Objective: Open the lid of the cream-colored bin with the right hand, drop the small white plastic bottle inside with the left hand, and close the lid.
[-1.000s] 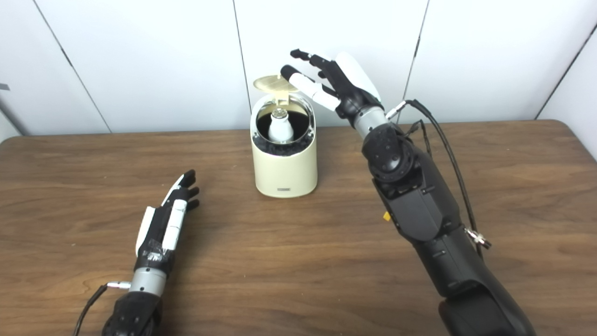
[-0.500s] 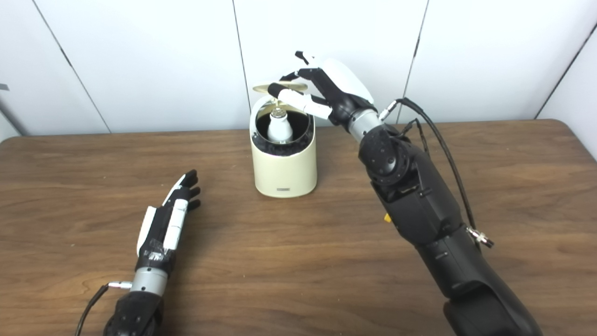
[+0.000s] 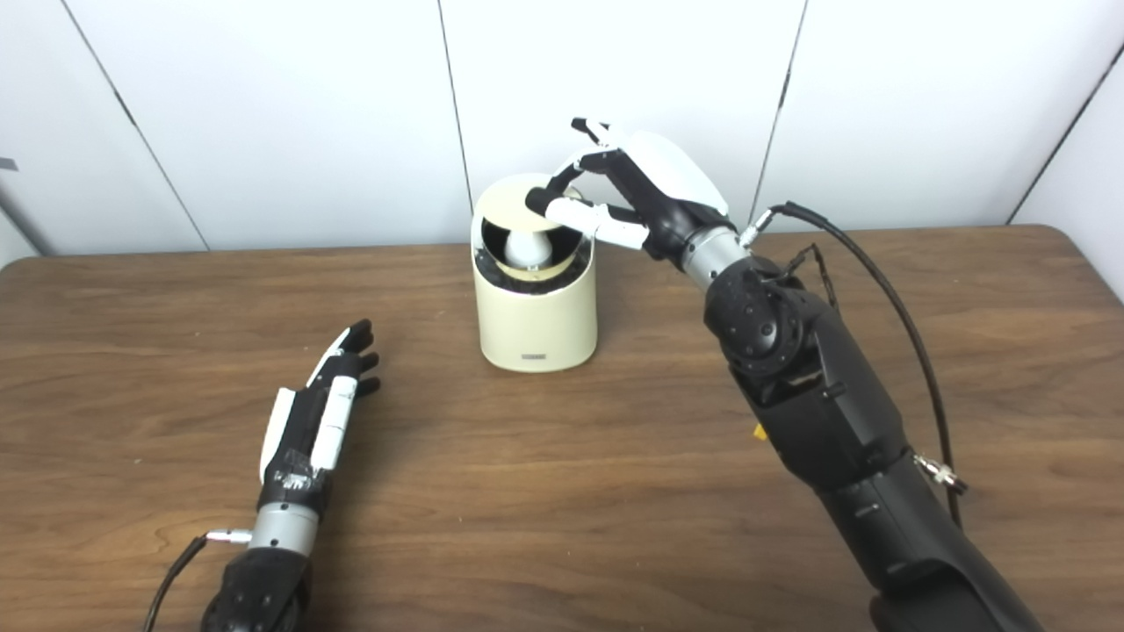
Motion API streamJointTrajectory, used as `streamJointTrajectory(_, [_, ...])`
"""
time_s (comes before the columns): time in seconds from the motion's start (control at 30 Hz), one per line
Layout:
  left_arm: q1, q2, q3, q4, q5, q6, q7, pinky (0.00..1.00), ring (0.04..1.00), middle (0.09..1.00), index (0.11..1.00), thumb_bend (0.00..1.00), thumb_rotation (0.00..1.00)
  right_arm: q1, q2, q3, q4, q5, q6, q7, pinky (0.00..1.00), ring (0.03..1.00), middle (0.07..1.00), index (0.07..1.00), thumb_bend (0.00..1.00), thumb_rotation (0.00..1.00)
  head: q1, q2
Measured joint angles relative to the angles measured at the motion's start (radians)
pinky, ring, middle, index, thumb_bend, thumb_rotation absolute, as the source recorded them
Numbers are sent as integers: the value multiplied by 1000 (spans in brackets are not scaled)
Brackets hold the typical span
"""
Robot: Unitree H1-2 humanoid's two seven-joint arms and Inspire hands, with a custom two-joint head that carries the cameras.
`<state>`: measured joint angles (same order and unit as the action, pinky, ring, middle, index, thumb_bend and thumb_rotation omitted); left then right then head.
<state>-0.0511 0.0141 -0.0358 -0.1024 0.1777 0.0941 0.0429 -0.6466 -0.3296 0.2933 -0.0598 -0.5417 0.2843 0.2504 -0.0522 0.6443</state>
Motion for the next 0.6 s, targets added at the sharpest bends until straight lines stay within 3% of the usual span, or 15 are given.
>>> streamJointTrajectory(0.6, [0,-7,-8,-17,22,41,5,845,899,928,931,709,1000,59,15,28,-39,-56,-9,50,990,1000,969,658,595,1000,14,12])
